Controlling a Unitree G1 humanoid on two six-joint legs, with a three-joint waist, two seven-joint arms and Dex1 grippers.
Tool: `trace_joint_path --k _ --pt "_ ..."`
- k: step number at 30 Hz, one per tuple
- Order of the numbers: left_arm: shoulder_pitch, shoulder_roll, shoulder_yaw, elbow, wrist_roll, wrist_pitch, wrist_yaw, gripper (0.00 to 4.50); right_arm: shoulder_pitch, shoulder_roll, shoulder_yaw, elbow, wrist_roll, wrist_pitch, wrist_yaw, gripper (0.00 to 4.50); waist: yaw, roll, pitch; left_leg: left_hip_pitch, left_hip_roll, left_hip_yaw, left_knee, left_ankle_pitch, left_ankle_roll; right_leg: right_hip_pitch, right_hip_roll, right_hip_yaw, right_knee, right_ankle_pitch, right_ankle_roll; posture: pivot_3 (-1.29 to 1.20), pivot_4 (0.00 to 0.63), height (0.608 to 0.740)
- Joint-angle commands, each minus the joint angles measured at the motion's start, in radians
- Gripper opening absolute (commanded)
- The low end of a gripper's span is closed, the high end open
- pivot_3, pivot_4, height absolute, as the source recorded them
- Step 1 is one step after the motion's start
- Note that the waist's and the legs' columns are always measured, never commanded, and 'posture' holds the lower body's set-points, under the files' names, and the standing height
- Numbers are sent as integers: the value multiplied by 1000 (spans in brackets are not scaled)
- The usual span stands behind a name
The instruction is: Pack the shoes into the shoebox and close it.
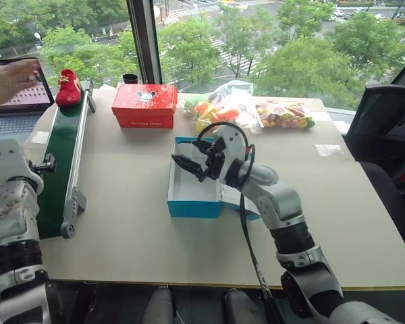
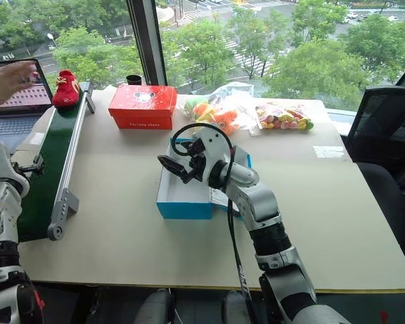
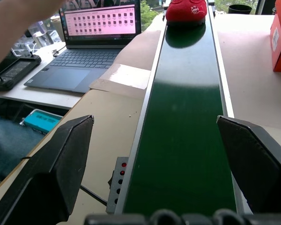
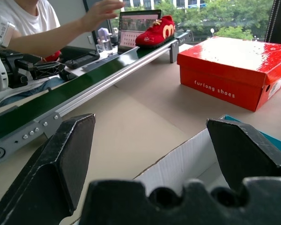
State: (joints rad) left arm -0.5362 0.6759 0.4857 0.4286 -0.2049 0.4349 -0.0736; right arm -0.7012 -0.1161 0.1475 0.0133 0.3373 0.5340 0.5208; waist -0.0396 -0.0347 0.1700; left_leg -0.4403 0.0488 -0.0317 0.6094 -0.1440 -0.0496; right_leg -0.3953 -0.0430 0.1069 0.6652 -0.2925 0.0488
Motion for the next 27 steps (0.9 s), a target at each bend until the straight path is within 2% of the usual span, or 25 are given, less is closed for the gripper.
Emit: trace_joint_path --k 1,7,16,27 --pt "-67 28 -9 61 -1 -63 -36 4500 -5 -16 14 -71 -18 -28 16 4457 -1 0 0 -1 0 0 0 0 0 -1 0 -1 0 0 0 0 150 739" --pt "-131 39 -19 197 -2 -121 -85 4500 20 -40 22 -111 -6 -10 57 4457 -7 0 0 -1 0 0 0 0 0 -1 0 -1 1 0 -1 0 150 739" --pt "-271 108 -62 456 15 -164 -161 4500 63 -91 49 -197 12 62 101 4457 -4 0 0 -2 0 0 1 0 0 -1 0 -2 1 0 -1 0 150 739" --pt "-376 152 -90 577 30 -211 -173 4500 58 -91 44 -190 4 56 96 4457 -4 0 0 -2 0 0 1 0 0 -2 0 -2 1 0 -1 0 150 739"
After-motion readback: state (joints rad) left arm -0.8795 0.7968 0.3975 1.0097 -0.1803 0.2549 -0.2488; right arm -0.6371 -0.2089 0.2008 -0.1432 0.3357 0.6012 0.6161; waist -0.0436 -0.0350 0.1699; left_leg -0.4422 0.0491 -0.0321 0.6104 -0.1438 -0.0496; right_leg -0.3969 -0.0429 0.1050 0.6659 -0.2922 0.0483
